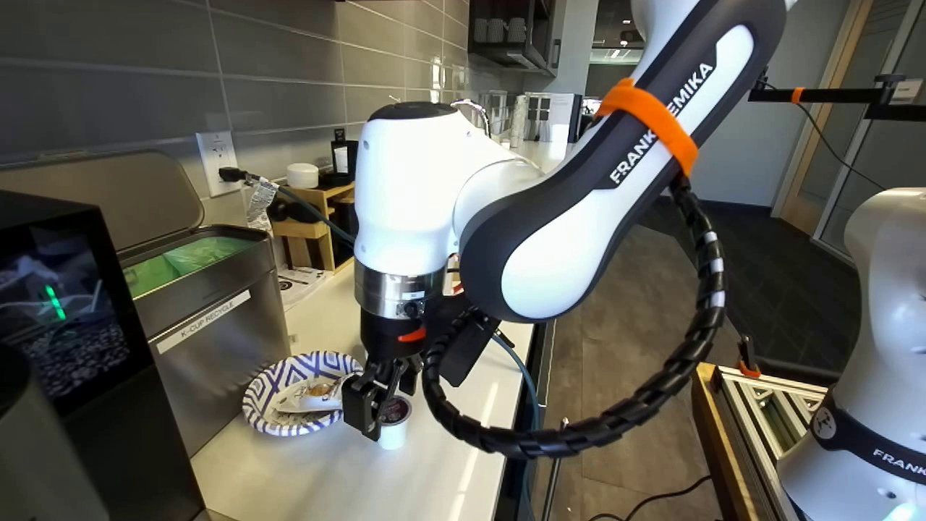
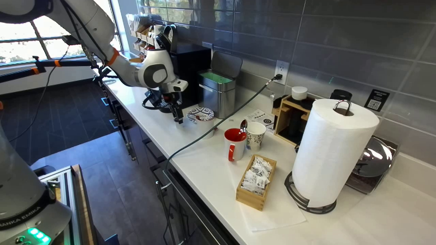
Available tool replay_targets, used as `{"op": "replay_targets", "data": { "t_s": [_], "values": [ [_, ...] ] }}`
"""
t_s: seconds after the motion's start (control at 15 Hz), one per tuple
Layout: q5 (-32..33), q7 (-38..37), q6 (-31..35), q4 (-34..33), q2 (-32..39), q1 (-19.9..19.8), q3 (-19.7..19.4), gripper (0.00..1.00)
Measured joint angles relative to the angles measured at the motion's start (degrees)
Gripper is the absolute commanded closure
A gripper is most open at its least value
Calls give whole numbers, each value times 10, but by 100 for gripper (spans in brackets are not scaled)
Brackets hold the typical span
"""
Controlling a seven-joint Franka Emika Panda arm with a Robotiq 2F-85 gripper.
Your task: Put the coffee pod inside the coffeemaker chamber.
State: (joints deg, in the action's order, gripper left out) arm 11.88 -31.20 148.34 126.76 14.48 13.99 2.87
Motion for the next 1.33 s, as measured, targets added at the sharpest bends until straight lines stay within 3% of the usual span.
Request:
{"op": "replay_targets", "data": {
  "t_s": [0.33, 0.4, 0.47, 0.6, 1.13, 1.33],
  "values": [
    [-8, 9, 0, 0, 0, -4, 0, 35],
    [-8, 10, 0, 0, 0, -4, 0, 47],
    [-8, 11, 0, 0, 0, -5, 0, 52],
    [-8, 11, 0, 0, 0, -5, 0, 71],
    [-10, 17, 0, 10, -18, -5, -1, 71],
    [-37, 80, 2, 31, -50, -10, 11, 71]
  ]
}}
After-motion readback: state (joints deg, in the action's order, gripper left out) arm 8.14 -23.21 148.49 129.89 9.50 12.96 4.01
